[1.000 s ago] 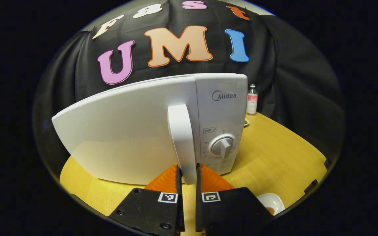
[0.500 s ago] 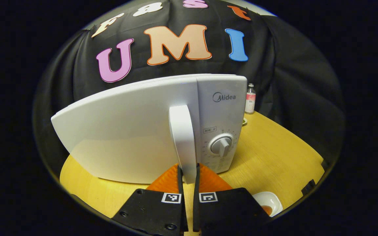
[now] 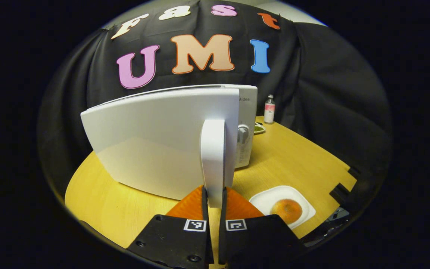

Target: Open the microwave oven with the left hand, put the food in, and close the microwave oven.

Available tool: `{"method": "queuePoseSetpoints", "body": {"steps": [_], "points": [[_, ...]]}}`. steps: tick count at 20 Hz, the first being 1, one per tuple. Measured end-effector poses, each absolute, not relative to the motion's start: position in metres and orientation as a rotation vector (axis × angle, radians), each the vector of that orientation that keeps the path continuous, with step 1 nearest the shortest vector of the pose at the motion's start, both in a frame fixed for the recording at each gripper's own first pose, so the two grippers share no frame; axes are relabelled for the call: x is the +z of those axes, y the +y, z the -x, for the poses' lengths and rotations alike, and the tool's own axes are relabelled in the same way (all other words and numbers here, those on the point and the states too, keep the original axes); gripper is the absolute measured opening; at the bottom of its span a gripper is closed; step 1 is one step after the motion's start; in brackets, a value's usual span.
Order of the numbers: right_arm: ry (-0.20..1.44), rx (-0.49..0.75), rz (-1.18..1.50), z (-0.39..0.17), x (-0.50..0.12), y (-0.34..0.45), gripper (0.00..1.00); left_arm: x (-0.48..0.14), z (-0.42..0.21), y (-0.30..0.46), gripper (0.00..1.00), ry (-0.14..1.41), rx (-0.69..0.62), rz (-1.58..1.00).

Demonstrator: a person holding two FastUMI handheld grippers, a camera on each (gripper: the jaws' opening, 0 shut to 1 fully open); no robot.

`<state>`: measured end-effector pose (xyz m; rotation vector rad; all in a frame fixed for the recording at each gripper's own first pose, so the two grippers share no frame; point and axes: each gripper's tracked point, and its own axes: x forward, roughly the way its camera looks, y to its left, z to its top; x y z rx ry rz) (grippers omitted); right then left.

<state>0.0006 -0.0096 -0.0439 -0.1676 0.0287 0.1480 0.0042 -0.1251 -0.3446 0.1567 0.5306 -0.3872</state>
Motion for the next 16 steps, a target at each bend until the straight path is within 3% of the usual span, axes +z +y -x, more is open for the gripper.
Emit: {"method": "queuePoseSetpoints", "body": {"steps": [3,10,16], "points": [[0.043,0.199,0.168,0.000,-0.057,0.017,0.97,-0.340,0.031,-0.091,0.06,0.564,-0.369,-0.128],[0.111,0.346,0.048,0.012,-0.081,0.089,0.98,-0.329,0.097,0.014,0.05,0.613,-0.170,-0.216],[0.135,0.414,0.014,0.018,-0.081,0.131,0.97,-0.310,0.114,0.139,0.04,0.621,0.080,-0.162]]}}
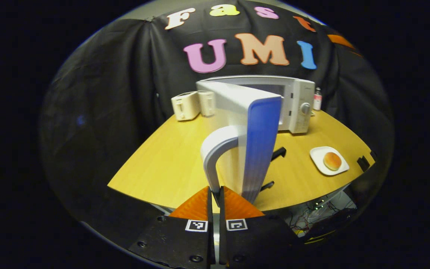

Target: Open the microwave oven with the left hand, put the food in, and close the microwave oven.

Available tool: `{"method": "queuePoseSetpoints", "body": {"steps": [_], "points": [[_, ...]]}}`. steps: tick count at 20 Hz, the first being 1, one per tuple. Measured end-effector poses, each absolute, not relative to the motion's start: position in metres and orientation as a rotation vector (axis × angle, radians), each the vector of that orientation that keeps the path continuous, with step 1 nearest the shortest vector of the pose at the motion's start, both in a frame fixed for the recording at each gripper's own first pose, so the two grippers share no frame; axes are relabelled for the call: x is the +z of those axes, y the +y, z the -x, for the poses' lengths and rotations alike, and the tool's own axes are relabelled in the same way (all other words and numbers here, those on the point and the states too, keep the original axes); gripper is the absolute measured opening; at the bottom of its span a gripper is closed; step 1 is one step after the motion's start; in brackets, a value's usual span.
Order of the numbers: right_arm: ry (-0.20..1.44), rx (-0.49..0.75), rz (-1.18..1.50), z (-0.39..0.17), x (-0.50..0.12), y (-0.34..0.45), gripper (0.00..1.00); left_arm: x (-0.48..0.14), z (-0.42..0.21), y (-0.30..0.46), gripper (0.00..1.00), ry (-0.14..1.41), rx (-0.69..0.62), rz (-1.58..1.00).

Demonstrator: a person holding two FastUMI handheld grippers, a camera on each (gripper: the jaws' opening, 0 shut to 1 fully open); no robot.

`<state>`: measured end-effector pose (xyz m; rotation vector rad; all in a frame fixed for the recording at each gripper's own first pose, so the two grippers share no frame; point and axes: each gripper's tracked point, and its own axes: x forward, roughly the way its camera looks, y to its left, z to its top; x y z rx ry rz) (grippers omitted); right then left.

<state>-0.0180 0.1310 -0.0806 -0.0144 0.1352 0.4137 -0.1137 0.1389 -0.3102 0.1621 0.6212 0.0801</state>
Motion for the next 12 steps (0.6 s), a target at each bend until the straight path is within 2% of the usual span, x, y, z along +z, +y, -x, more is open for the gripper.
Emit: {"method": "queuePoseSetpoints", "body": {"steps": [2,4,6,9,12], "points": [[0.146,0.415,0.000,0.023,-0.080,0.137,0.97,-0.299,0.117,0.192,0.05,0.596,0.204,-0.135],[0.148,0.414,-0.013,0.028,-0.076,0.142,0.97,-0.290,0.116,0.242,0.01,0.580,0.333,-0.090],[0.159,0.410,-0.012,0.034,-0.077,0.144,0.97,-0.281,0.117,0.281,0.01,0.561,0.417,-0.054],[0.171,0.396,-0.016,0.039,-0.081,0.141,0.97,-0.278,0.117,0.303,0.02,0.531,0.451,-0.050],[0.179,0.383,-0.011,0.040,-0.083,0.135,0.97,-0.279,0.115,0.295,0.02,0.532,0.412,-0.053]]}}
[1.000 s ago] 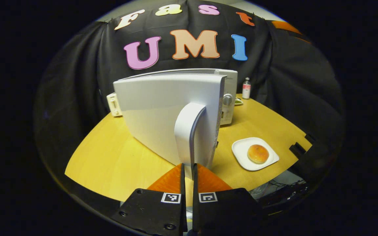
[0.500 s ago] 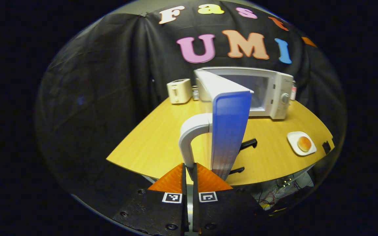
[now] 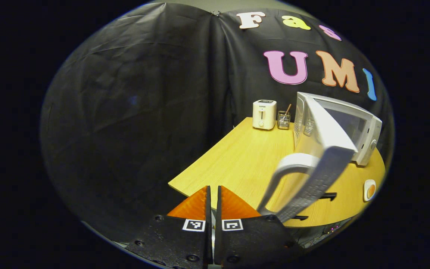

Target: Open the microwave oven with the left hand, put the food in, and close the microwave oven.

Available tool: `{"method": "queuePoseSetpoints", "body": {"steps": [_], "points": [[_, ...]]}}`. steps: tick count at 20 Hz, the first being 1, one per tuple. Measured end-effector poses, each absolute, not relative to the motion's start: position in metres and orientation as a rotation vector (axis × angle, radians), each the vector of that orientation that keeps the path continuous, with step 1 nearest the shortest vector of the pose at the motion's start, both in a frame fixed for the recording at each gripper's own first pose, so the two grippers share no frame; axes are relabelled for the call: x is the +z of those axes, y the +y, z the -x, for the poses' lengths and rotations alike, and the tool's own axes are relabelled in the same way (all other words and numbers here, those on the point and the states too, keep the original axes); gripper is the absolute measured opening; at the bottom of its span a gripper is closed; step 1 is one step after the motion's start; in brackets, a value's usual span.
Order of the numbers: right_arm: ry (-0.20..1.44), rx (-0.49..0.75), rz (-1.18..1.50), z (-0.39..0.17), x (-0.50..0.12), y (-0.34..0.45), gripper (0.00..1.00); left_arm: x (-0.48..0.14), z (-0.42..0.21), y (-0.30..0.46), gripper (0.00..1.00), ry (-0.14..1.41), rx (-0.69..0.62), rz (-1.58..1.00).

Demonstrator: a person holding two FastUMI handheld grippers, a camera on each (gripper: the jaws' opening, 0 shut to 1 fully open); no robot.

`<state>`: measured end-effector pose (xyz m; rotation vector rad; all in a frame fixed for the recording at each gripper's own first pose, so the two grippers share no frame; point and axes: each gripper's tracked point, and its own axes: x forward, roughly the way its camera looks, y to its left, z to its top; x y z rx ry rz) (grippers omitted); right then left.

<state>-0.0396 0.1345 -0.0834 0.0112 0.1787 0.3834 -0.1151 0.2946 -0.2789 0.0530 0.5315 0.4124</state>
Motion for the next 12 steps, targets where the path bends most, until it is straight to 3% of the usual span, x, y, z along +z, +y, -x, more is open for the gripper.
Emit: {"method": "queuePoseSetpoints", "body": {"steps": [9,12], "points": [[0.287,0.316,0.003,0.054,-0.151,0.091,0.97,-0.296,0.115,0.234,0.00,0.568,0.326,-0.036],[0.343,0.337,0.003,0.059,-0.197,0.086,0.97,-0.278,0.110,0.218,0.01,0.513,0.297,-0.007]]}}
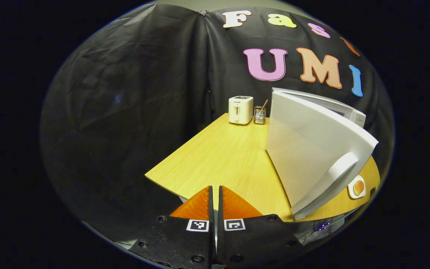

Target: Open the microwave oven with the left hand, put the food in, and close the microwave oven.

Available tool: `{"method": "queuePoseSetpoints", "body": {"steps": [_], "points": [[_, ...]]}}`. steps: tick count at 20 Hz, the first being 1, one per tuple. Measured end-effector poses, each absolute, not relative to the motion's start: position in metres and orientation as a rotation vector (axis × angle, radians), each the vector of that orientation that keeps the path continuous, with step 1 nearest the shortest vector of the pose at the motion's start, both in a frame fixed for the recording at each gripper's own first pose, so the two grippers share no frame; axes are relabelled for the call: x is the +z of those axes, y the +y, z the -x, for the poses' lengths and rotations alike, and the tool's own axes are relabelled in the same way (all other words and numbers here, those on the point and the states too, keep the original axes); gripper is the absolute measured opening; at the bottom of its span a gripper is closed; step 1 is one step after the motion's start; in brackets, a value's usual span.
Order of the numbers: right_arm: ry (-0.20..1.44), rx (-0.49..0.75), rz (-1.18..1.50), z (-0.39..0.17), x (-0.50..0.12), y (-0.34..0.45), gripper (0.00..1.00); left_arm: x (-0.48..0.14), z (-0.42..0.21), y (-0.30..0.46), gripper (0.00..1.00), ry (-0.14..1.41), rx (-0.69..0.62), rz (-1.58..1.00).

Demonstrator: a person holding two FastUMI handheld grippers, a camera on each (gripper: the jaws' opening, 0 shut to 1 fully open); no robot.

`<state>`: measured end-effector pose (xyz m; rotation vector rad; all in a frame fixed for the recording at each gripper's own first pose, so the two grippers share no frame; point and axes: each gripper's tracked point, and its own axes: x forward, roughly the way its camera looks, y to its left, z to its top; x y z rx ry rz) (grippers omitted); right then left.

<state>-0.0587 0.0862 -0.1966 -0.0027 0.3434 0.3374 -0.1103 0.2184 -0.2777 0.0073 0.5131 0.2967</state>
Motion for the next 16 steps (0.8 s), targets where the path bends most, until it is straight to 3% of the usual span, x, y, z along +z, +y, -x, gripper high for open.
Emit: {"method": "queuePoseSetpoints", "body": {"steps": [4,11,16], "points": [[0.463,0.374,-0.046,0.071,-0.265,0.091,0.98,-0.238,0.095,0.195,1.00,0.417,0.261,0.030],[0.655,0.471,0.041,0.078,-0.404,0.103,1.00,-0.198,0.078,0.169,0.97,0.372,0.280,-0.046],[0.761,0.521,0.050,0.088,-0.456,0.100,1.00,-0.187,0.073,0.152,0.97,0.361,0.313,-0.022]]}}
